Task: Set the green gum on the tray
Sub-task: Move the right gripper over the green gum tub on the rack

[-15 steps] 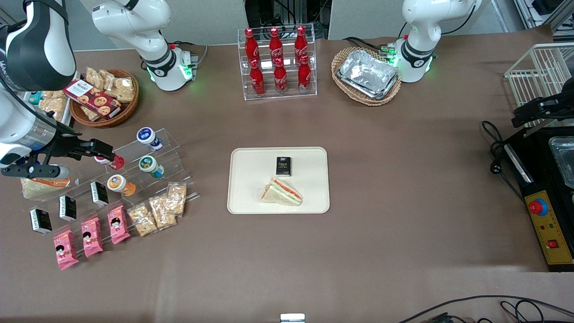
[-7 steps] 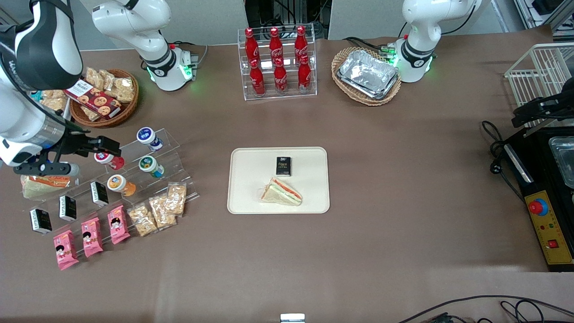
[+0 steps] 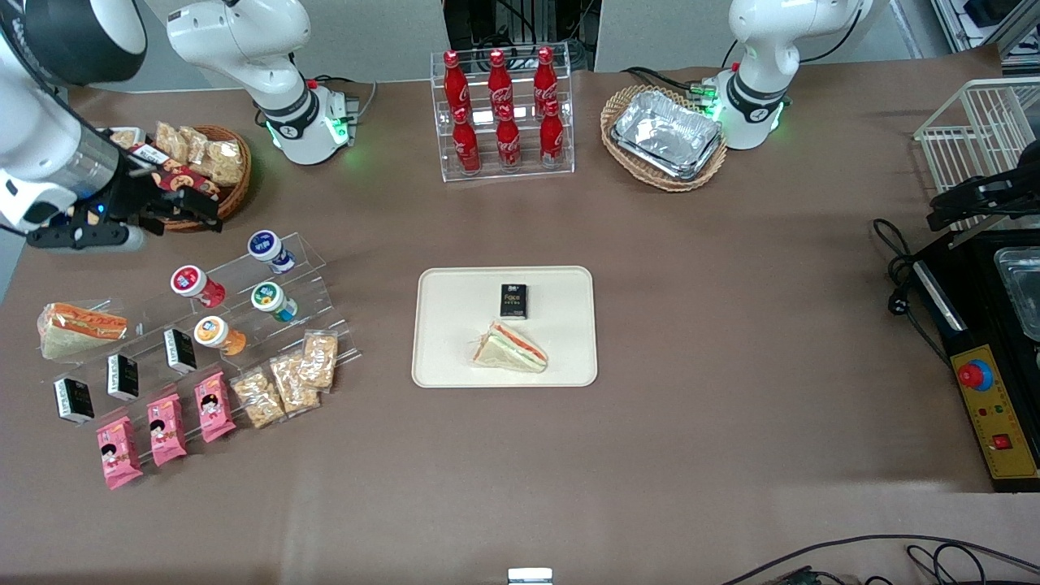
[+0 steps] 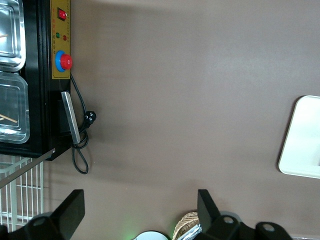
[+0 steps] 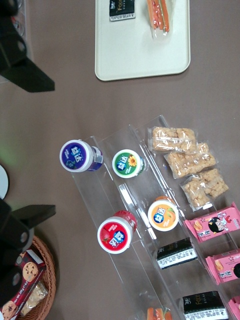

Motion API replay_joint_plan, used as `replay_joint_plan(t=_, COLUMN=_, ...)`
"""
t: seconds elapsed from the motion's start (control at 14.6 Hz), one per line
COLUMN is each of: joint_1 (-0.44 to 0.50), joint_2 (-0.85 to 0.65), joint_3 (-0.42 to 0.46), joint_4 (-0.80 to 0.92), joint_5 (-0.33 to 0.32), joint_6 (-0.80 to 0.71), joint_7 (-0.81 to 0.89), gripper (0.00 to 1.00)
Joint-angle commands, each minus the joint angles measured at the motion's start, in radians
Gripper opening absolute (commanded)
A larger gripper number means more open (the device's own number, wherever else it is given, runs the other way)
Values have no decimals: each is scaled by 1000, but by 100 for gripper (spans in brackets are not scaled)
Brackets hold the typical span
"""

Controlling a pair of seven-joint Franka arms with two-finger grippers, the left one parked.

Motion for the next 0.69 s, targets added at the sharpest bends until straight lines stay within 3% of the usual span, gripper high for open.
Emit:
replay_joint_plan(t=0.0, joint_1=1, joint_2=-37, joint_3=2, joint_4=-113, joint_5=14, joint_6=109, joint_7=4, gripper=100)
replay_joint_plan(t=0.62, joint_1=0, joint_2=101, joint_3=1, joint_4=-247, joint_5=13, joint_6=410, joint_7=6, gripper=100)
